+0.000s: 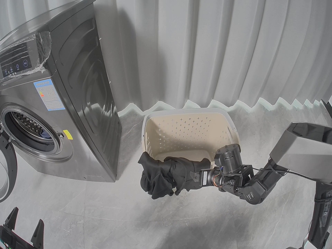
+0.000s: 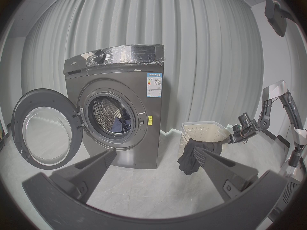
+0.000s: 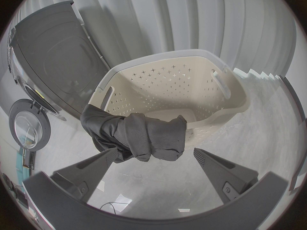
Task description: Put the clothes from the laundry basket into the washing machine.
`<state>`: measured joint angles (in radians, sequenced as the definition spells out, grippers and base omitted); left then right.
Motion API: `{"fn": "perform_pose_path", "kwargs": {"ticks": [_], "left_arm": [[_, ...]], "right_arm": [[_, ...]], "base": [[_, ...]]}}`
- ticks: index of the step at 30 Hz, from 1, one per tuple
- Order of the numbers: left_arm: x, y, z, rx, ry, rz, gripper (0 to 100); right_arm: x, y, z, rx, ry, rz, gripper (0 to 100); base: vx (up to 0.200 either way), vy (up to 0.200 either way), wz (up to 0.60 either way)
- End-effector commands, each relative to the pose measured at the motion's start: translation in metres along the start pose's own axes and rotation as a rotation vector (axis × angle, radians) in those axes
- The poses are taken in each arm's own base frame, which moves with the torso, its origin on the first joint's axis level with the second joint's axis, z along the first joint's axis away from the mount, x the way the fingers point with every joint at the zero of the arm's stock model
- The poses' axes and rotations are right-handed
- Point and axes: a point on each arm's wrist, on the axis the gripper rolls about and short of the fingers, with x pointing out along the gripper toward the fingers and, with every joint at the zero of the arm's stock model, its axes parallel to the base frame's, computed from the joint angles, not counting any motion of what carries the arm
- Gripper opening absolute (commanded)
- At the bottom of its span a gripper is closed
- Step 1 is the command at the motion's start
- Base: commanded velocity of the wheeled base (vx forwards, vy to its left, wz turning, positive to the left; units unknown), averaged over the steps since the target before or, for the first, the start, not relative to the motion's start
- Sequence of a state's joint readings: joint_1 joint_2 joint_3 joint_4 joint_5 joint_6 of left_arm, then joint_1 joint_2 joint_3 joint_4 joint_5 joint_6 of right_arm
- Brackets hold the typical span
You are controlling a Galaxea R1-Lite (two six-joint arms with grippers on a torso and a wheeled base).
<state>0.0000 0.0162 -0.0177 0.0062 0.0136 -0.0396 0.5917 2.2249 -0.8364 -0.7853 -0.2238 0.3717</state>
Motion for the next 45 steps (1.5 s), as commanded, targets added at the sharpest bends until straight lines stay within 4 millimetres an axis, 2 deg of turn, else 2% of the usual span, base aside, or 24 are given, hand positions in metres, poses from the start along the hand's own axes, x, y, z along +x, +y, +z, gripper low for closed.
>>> {"fn": "perform_pose_path", "kwargs": {"ticks": [1, 2, 15, 23, 30, 31, 45], "left_arm": [[0.0, 0.0, -0.004, 0.0, 0.0, 0.0, 100], [0.0, 0.0, -0.004, 0.0, 0.0, 0.0, 100], [0.0, 0.0, -0.004, 0.0, 0.0, 0.0, 100], [0.0, 0.0, -0.004, 0.0, 0.0, 0.0, 100], [0.0, 0.0, -0.004, -0.002, 0.0, 0.0, 100], [0.0, 0.0, -0.004, 0.0, 0.0, 0.0, 100], [0.0, 0.0, -0.005, -0.003, 0.001, 0.002, 100]], "right_arm": [[0.021, 0.001, -0.013, -0.007, 0.033, -0.012, 100], [0.027, 0.002, -0.016, 0.004, 0.036, -0.012, 100], [0.055, 0.011, -0.022, 0.015, 0.028, 0.001, 100], [0.066, 0.019, -0.019, 0.017, 0.002, 0.022, 100], [0.072, 0.018, -0.02, 0.02, -0.001, 0.017, 100], [0.078, 0.016, -0.022, 0.024, -0.005, 0.013, 0], [0.075, 0.02, -0.022, 0.026, -0.044, 0.039, 0]], "base": [[0.0, 0.0, 0.0], [0.0, 0.0, 0.0], [0.0, 0.0, 0.0], [0.0, 0.0, 0.0], [0.0, 0.0, 0.0], [0.0, 0.0, 0.0], [0.0, 0.0, 0.0]]}}
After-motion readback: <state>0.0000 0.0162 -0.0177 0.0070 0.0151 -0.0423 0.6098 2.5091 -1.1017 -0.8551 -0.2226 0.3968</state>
